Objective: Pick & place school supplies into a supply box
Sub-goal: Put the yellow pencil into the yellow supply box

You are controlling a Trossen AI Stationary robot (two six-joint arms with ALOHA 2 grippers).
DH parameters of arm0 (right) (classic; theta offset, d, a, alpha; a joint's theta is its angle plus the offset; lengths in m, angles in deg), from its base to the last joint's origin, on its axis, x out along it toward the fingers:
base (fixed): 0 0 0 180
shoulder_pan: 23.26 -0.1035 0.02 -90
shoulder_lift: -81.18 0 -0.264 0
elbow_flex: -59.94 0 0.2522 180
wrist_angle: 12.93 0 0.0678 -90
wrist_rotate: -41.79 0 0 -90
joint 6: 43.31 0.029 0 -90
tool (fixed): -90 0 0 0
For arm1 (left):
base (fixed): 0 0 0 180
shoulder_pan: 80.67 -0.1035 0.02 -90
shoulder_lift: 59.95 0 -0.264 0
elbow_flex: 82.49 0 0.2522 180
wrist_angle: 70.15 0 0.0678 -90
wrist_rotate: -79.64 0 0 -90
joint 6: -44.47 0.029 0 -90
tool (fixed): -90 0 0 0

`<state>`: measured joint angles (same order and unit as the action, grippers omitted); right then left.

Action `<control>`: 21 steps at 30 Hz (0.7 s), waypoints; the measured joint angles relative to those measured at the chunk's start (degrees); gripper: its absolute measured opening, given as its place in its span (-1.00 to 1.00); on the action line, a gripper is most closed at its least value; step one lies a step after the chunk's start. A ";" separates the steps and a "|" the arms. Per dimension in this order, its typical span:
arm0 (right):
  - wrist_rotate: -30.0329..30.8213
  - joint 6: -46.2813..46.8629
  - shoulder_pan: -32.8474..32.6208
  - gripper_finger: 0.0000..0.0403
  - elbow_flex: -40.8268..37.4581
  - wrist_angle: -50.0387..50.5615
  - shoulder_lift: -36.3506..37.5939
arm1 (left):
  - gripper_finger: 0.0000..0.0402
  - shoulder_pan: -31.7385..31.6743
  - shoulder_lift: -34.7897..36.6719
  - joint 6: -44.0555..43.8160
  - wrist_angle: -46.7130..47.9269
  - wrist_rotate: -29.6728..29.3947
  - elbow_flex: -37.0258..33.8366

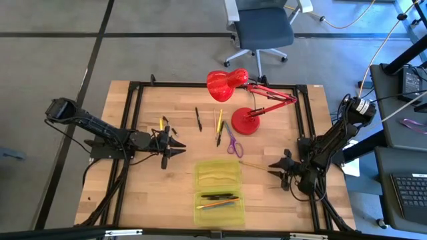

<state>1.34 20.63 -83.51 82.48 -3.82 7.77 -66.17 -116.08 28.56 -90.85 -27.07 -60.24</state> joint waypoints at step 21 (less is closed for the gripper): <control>1.88 0.04 0.05 -0.36 0.02 -12.43 -11.82 | -0.56 0.02 0.01 0.05 0.00 0.02 0.00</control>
<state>3.22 20.67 -83.46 82.50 -16.25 -4.05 -66.15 -116.08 28.61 -90.85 -27.05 -60.24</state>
